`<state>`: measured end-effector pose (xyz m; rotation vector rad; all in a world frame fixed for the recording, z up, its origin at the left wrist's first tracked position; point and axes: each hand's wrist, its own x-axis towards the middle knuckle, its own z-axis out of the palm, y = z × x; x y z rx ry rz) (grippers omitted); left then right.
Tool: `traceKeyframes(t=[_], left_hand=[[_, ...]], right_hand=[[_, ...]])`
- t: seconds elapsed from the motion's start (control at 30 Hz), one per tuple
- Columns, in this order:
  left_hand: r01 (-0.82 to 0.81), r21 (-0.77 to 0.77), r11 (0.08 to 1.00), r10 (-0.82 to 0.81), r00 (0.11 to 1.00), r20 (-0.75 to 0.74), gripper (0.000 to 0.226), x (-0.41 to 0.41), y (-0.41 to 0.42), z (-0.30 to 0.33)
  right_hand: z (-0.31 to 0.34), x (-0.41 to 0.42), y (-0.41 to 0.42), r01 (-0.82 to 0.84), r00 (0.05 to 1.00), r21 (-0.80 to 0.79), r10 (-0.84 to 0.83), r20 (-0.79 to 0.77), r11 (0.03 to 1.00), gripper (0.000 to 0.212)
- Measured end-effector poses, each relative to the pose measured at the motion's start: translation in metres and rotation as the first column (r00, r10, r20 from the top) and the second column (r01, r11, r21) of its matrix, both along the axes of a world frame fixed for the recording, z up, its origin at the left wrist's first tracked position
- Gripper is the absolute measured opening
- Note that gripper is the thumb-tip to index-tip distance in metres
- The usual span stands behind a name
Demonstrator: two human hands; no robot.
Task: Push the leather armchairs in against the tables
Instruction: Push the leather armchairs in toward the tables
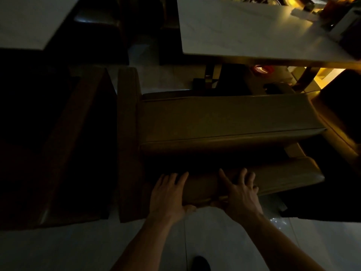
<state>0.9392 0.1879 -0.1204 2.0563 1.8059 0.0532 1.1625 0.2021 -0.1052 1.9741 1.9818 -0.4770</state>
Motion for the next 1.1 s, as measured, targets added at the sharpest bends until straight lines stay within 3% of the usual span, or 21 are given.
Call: traceKeyframes(t=[0.23, 0.6, 0.9, 1.1], left_hand=[[-0.013, 0.020, 1.000, 0.014, 0.999, -0.045, 0.105, -0.017, -0.028, 0.019], [0.112, 0.024, 0.993, -0.111, 0.994, -0.019, 0.102, 0.044, -0.027, 0.141], [0.184, 0.108, 0.977, -0.185, 0.983, 0.000, 0.099, 0.235, -0.029, 0.233], [0.289, 0.118, 0.950, -0.295, 0.955, 0.039, 0.099, 0.414, -0.045, 0.248]], right_hand=[[0.021, 0.000, -0.012, -0.031, 0.998, 0.001, 0.031, -0.054, 1.000, 0.113], [0.133, 0.061, -0.073, 0.091, 0.985, 0.119, -0.072, -0.158, 0.989, 0.101], [0.212, 0.253, -0.102, 0.210, 0.968, 0.308, -0.151, -0.202, 0.928, 0.091], [0.235, 0.436, -0.142, 0.353, 0.927, 0.253, -0.300, -0.226, 0.901, 0.093]])
